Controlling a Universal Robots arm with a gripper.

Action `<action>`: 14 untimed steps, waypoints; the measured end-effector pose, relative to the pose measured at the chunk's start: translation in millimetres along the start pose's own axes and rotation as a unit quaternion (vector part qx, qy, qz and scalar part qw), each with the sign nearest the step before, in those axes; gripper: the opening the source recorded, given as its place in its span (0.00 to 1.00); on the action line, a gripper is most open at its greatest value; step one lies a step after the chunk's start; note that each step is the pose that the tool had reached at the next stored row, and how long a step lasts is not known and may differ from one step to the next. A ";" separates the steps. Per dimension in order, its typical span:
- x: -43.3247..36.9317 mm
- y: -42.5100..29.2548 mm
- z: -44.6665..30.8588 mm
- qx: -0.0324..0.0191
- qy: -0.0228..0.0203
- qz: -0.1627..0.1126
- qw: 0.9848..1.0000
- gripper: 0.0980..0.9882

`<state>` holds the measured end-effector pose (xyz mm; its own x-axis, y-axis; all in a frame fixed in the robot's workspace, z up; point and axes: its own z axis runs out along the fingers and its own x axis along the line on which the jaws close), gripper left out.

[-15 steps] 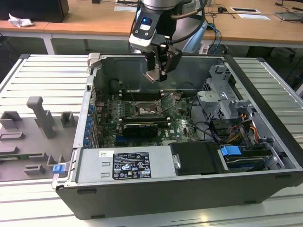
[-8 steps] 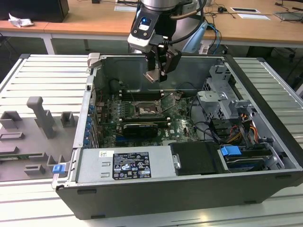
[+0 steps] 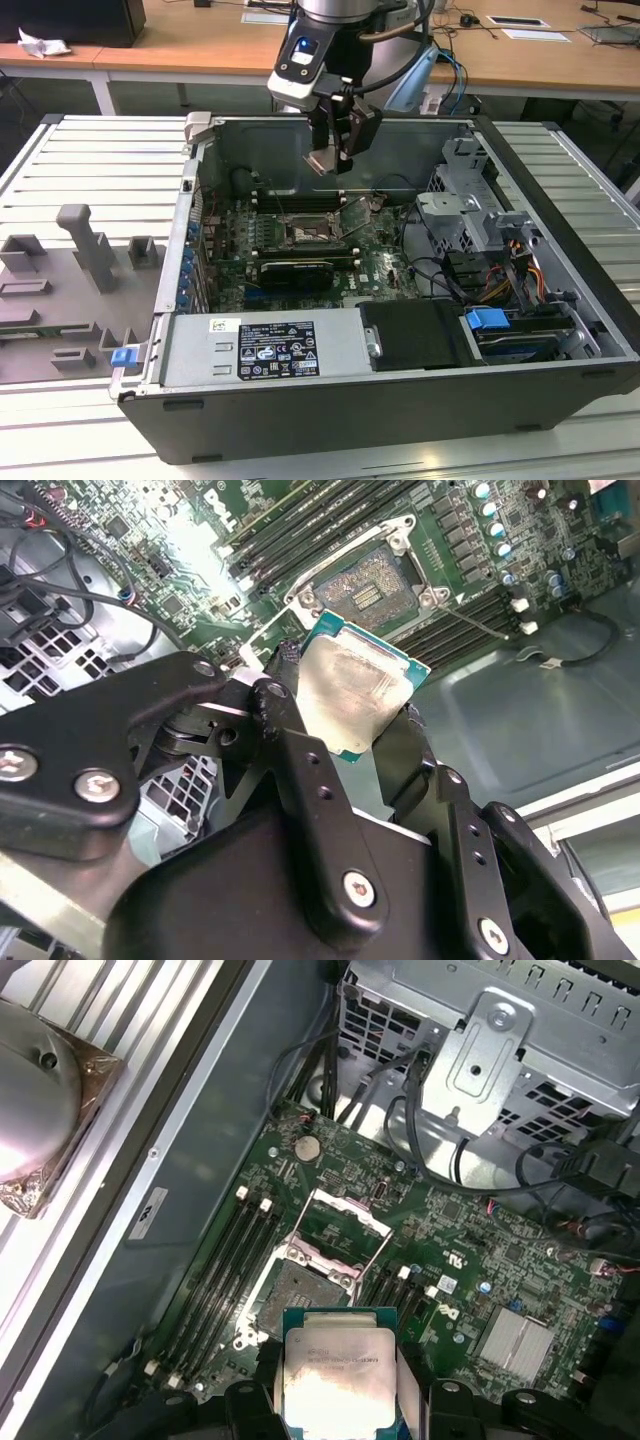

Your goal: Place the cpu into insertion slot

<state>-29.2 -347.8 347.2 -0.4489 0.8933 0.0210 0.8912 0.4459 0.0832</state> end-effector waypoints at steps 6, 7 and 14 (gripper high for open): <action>0.0 0.0 0.5 0.000 -0.001 0.009 1.000 0.49; 0.0 0.0 0.6 0.000 -0.001 0.010 1.000 0.49; 0.0 -0.1 1.4 -0.001 -0.002 0.028 1.000 0.49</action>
<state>-29.2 -347.8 345.8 -0.3983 0.9170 0.0210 0.9147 0.3954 0.0832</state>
